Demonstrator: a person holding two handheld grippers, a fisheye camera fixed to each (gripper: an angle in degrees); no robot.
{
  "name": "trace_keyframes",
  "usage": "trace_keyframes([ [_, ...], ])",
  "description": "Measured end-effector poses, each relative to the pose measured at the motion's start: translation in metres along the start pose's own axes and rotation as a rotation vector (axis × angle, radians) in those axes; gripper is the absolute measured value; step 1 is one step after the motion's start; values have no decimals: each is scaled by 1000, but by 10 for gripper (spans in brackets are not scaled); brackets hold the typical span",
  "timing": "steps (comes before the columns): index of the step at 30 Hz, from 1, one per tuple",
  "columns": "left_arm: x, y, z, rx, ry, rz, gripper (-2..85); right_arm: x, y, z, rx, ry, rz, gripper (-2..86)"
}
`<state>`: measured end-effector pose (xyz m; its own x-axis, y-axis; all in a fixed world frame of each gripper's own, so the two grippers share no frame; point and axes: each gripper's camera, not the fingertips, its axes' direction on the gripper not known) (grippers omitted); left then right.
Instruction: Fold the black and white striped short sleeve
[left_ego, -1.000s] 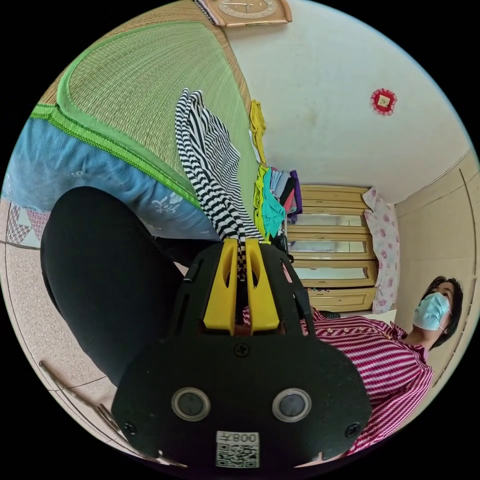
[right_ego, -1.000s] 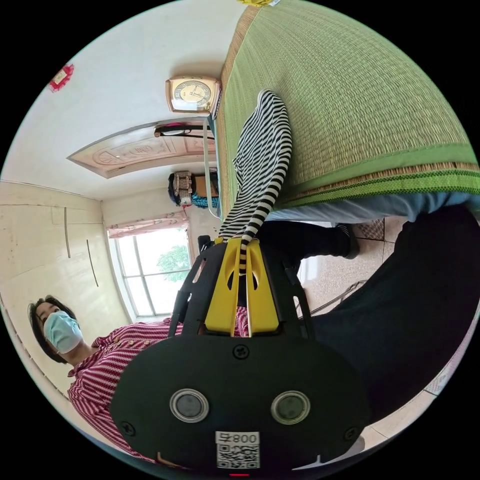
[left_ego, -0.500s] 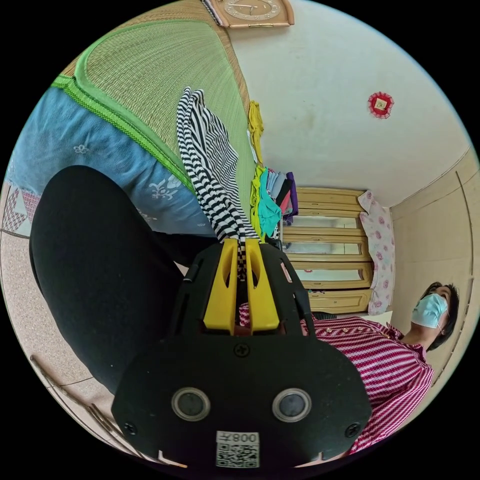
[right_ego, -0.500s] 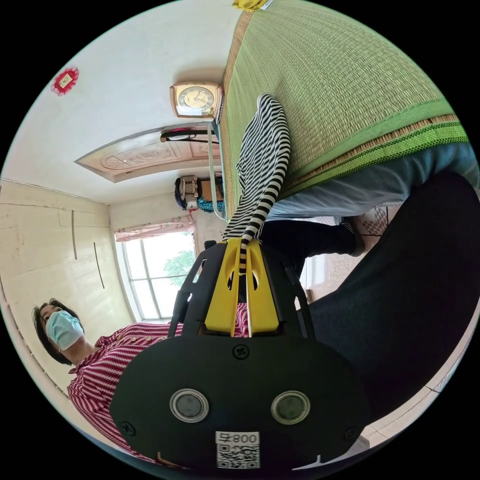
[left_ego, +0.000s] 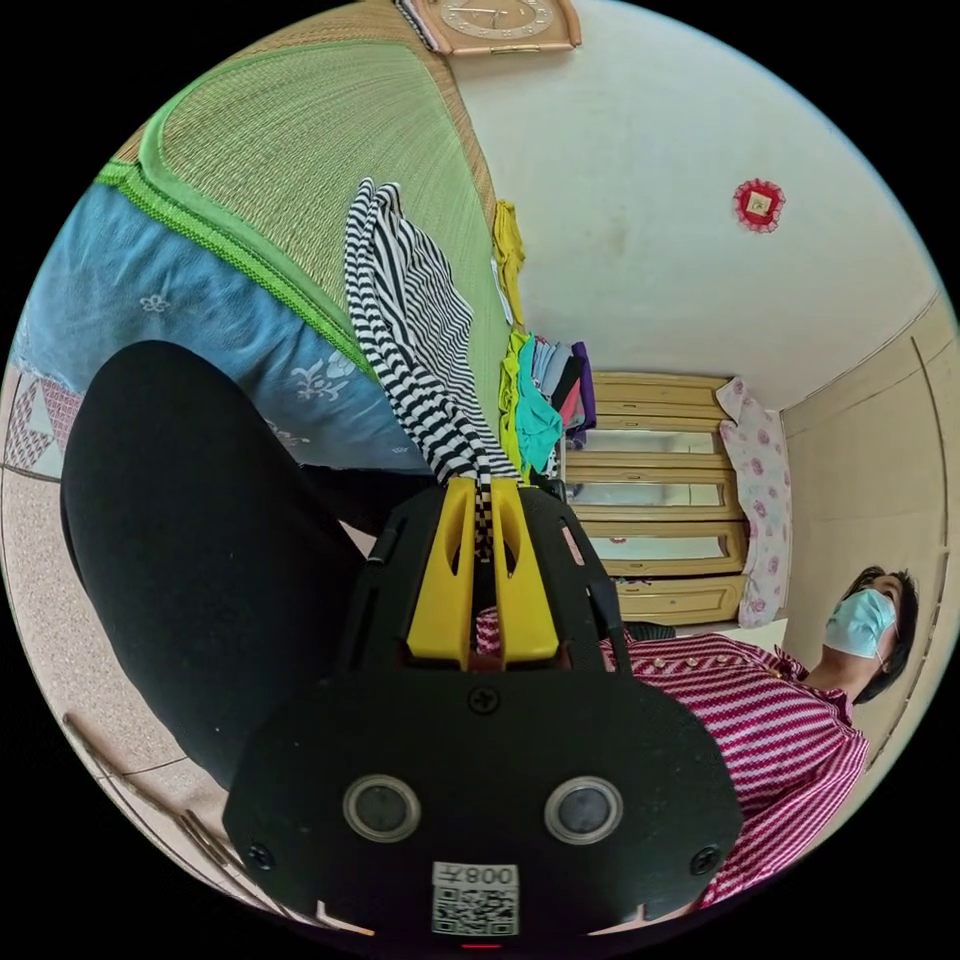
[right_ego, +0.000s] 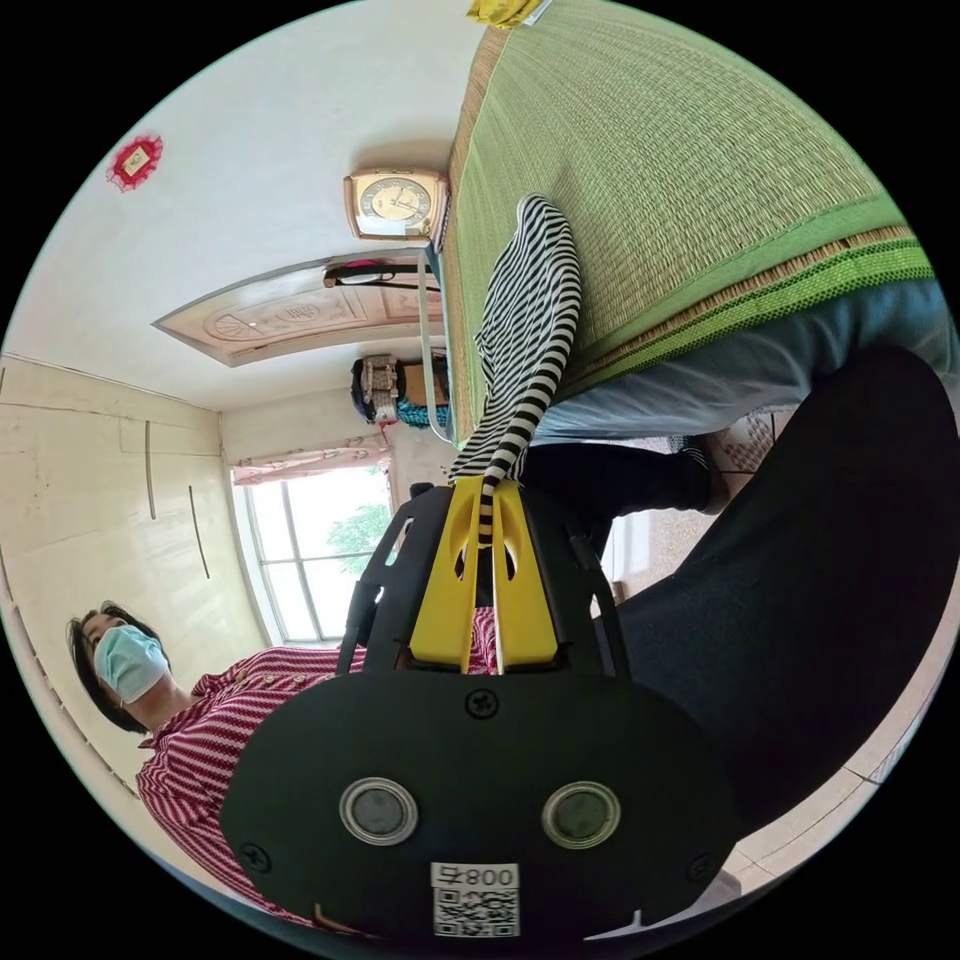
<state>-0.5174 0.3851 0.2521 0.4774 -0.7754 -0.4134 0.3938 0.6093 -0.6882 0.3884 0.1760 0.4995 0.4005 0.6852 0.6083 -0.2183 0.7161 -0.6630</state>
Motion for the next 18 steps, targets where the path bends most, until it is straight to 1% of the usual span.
trace_keyframes([
  [5,27,-7,0,32,42,53,26,-13,6,-11,25,-15,-37,12],
  [18,113,-35,10,59,140,233,26,-75,32,-61,135,-98,-216,11],
])
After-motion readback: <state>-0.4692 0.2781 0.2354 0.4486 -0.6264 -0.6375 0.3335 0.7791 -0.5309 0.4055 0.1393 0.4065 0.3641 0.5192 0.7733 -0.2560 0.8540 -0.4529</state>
